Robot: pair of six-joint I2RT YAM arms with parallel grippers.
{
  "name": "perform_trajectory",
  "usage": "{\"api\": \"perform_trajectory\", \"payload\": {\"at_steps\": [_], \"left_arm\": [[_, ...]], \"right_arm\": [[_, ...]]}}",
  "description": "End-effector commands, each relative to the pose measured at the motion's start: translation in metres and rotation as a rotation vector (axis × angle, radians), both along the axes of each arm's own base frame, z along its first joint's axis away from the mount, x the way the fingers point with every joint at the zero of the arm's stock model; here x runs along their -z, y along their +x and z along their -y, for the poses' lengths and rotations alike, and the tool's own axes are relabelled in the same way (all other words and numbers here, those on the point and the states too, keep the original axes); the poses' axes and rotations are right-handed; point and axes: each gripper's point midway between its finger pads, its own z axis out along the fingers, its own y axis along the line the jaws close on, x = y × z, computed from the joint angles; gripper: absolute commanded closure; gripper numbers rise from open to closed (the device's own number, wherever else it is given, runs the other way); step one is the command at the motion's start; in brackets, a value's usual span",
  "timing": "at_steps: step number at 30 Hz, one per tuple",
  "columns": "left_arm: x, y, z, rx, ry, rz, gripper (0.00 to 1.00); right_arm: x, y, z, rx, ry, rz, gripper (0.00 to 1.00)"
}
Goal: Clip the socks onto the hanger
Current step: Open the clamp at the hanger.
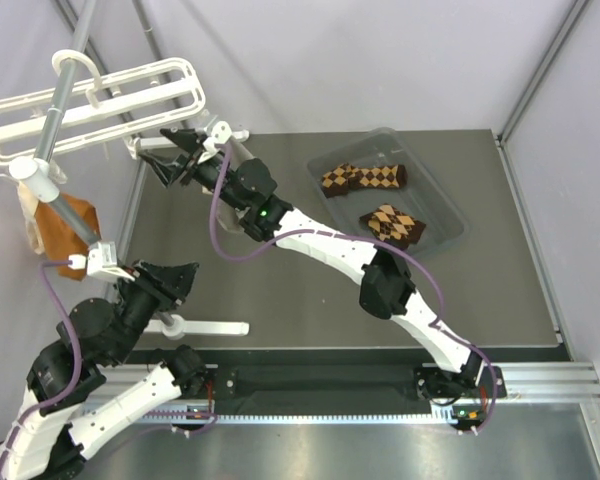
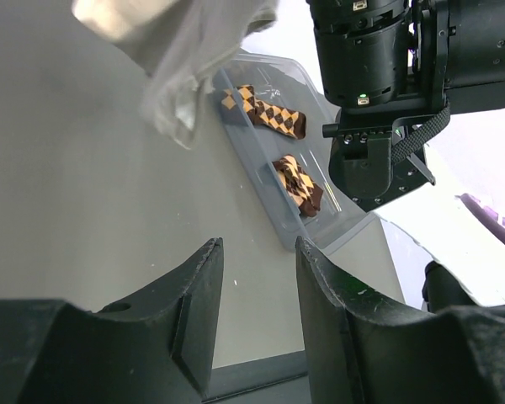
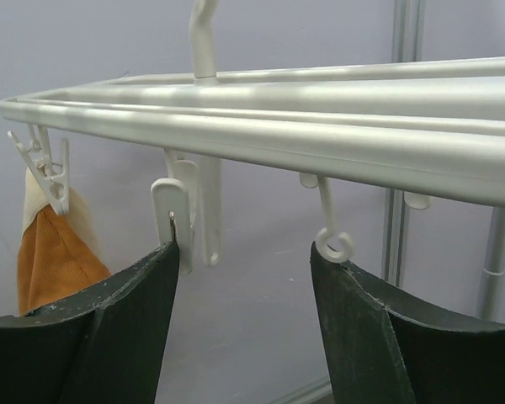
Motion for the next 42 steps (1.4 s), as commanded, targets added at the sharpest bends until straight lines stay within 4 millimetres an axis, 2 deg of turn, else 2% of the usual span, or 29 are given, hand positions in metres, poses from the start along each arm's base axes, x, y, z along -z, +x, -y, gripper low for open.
{"api": "perform_trajectory", "payload": {"at_steps": [1,13,24,42], "left_arm": [[0.001,-0.001,-0.003,-0.010,-0.001,0.001,0.55],[0.005,-0.003,-0.008,-0.021,-0.008,-0.003,0.55],[0.002,-0.003,-0.003,-0.004,-0.021,0.000,0.55],[0.004,-0.004,-0.007,-0.009,-0.016,0.007,0.55]], "right_arm": [[-0.042,-0.020,0.009,-0.021,0.126,0.054,0.37],[-0.051,-0.038,0.007,-0.052,0.135,0.069,0.38],[-0.045,-0.034,0.003,-0.062,0.170,0.032,0.46],[-0.033,-0.038,-0.008,-0.094,0.176,-0.002,0.49]]}}
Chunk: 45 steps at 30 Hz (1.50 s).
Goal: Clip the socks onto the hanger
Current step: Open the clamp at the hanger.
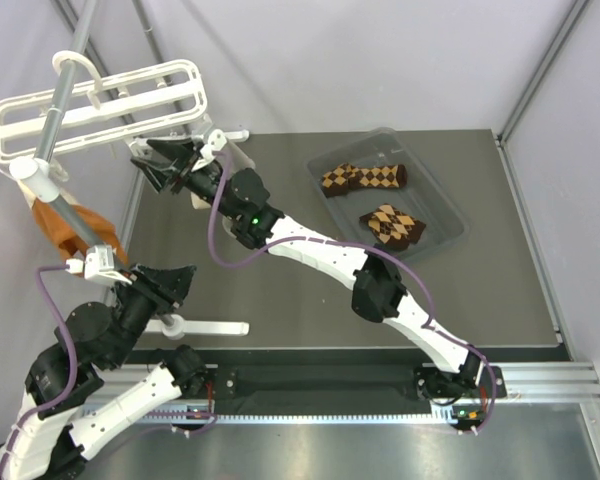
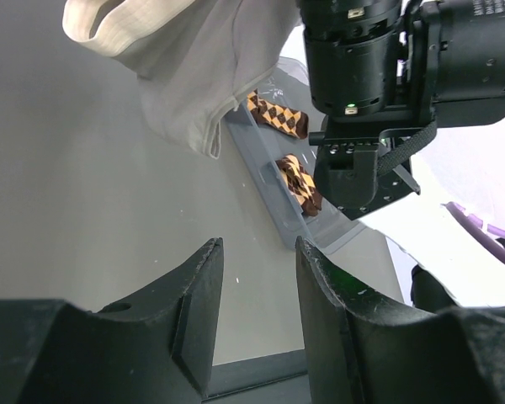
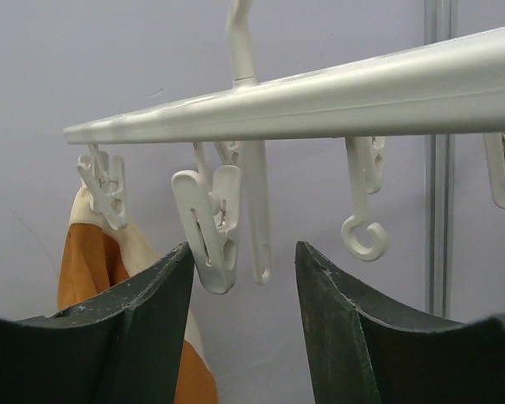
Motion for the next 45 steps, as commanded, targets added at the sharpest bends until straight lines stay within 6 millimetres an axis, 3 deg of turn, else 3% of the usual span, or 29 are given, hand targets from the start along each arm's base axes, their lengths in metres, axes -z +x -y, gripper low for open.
{"api": "perform_trajectory", "payload": {"at_steps": [1,16,29,39,45], "left_arm": [[0.000,-0.001,-0.002,-0.003,-0.006,0.015,0.55],[-0.009,-0.004,0.000,0.023,-0.025,0.033,0.55],[-0.013,-0.002,0.006,0.041,-0.017,0.036,0.55],[-0.016,-0.003,0.007,0.047,-0.021,0.039,0.56],[-0.014,-0.003,0.007,0.048,-0.024,0.034,0.56]], "right_arm": [[-0.036,-0.020,0.009,-0.026,0.110,0.029,0.49],[-0.033,-0.023,0.004,-0.056,0.106,-0.008,0.56],[-0.021,-0.022,-0.002,-0.069,0.098,-0.031,0.55],[-0.025,-0.024,-0.001,-0.077,0.095,-0.022,0.60],[-0.028,-0.028,-0.001,-0.080,0.090,-0.005,0.57]]}}
